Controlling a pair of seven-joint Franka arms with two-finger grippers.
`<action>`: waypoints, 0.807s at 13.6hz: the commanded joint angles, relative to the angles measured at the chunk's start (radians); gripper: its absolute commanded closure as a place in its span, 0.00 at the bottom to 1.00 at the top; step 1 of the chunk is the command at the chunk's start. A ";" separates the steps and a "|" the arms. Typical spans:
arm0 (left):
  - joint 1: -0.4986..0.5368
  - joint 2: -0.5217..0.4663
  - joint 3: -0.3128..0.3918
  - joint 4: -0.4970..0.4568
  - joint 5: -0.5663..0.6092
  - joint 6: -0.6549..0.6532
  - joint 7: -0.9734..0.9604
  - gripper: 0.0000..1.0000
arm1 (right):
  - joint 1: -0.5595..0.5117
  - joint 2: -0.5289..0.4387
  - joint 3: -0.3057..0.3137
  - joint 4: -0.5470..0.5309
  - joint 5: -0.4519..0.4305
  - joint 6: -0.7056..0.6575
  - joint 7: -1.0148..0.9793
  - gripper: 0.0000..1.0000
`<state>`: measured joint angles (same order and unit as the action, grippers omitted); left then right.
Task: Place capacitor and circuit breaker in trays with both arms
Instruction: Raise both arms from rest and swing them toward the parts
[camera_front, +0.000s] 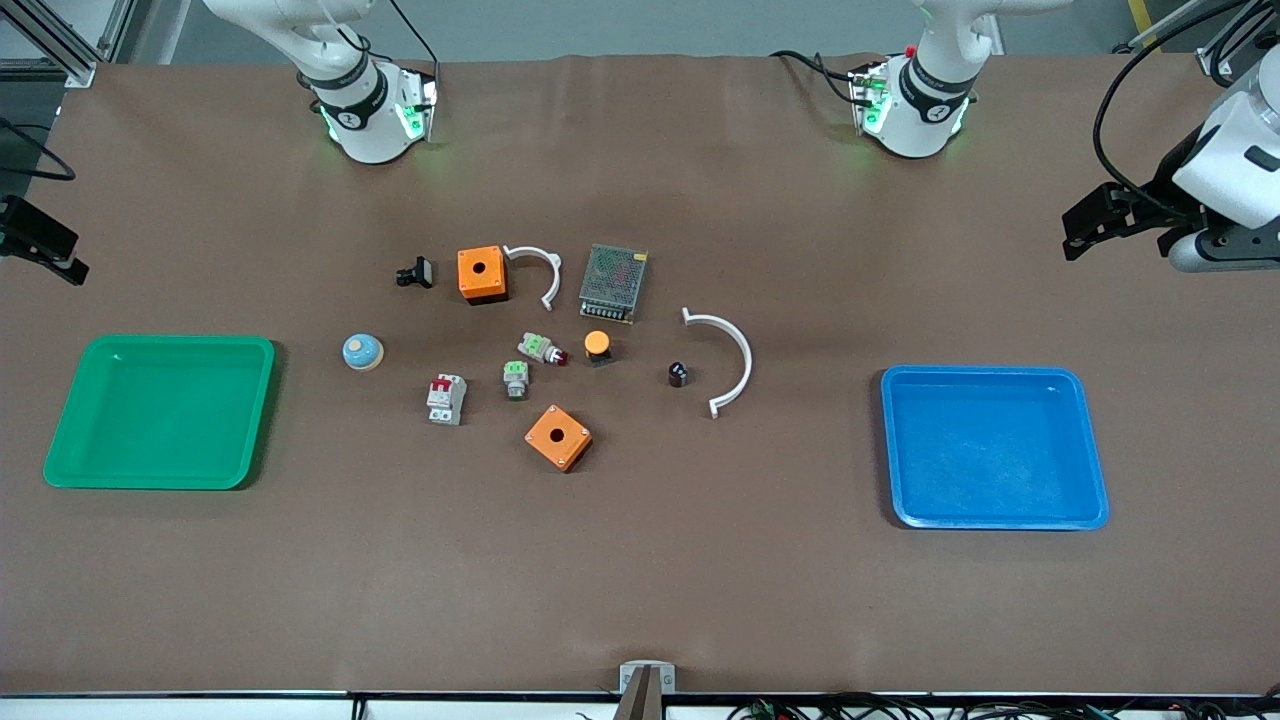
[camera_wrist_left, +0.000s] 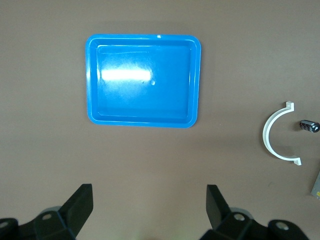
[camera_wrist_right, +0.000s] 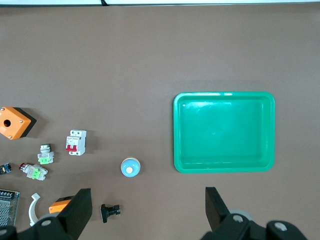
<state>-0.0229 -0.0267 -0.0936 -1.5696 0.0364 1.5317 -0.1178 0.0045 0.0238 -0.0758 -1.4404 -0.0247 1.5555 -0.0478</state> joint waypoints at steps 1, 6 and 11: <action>0.004 0.002 -0.002 0.022 -0.016 -0.010 0.015 0.00 | -0.011 0.007 0.008 0.023 -0.001 -0.015 0.009 0.00; -0.005 0.010 0.000 0.023 -0.015 -0.008 -0.013 0.00 | -0.011 0.007 0.008 0.023 -0.003 -0.015 0.009 0.00; -0.071 0.082 -0.046 0.014 -0.012 0.031 -0.174 0.00 | -0.011 0.007 0.008 0.021 -0.001 -0.015 0.009 0.00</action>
<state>-0.0656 0.0119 -0.1145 -1.5682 0.0344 1.5414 -0.1832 0.0045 0.0239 -0.0760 -1.4396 -0.0247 1.5555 -0.0478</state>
